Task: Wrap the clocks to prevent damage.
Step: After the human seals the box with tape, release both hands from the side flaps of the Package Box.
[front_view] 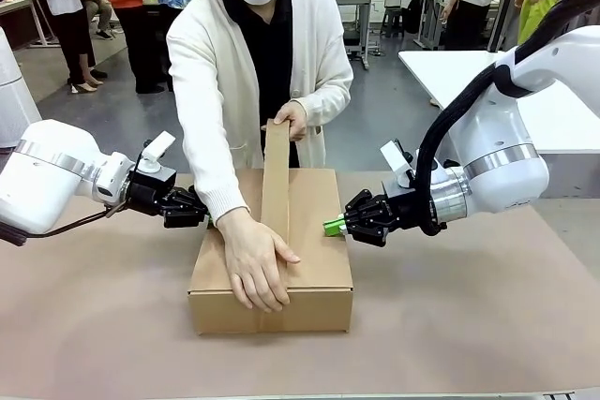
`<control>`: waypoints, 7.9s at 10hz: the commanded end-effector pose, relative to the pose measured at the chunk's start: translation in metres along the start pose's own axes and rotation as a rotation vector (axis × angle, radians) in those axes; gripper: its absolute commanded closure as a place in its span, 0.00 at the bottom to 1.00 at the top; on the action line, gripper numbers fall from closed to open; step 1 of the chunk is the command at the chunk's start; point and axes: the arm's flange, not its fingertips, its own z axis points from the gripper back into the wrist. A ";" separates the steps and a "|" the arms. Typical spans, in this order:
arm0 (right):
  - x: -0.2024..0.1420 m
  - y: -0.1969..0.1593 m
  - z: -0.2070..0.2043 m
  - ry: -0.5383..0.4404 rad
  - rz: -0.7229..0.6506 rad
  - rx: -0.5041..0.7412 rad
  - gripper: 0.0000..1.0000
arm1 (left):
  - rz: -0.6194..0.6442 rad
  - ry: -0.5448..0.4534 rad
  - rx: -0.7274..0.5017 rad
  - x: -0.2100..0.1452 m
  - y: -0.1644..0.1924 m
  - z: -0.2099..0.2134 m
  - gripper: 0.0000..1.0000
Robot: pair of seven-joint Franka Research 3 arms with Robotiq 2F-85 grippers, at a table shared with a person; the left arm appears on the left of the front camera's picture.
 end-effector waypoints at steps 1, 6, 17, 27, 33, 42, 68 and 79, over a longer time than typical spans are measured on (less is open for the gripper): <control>-0.003 0.000 -0.001 0.002 -0.005 -0.001 0.96 | 0.003 0.002 0.004 -0.002 0.001 -0.002 0.95; -0.003 0.000 -0.001 0.002 -0.005 -0.001 0.96 | 0.003 0.002 0.004 -0.002 0.001 -0.002 0.95; -0.003 0.000 -0.001 0.002 -0.005 -0.001 0.96 | 0.003 0.002 0.004 -0.002 0.001 -0.002 0.95; -0.003 0.000 -0.001 0.002 -0.005 -0.001 0.96 | 0.003 0.002 0.004 -0.002 0.001 -0.002 0.95; -0.003 0.000 -0.001 0.002 -0.005 -0.001 0.96 | 0.003 0.002 0.004 -0.002 0.001 -0.002 0.95; 0.203 0.013 0.081 0.674 -0.103 -0.071 0.96 | 0.335 0.695 0.084 0.201 -0.042 0.097 0.95; 0.240 0.072 0.124 0.924 -0.071 -0.223 0.00 | 0.377 0.722 0.214 0.247 -0.088 0.136 0.00; 0.229 0.055 0.203 0.499 -0.040 -0.112 0.00 | 0.230 0.458 0.280 0.242 -0.107 0.181 0.00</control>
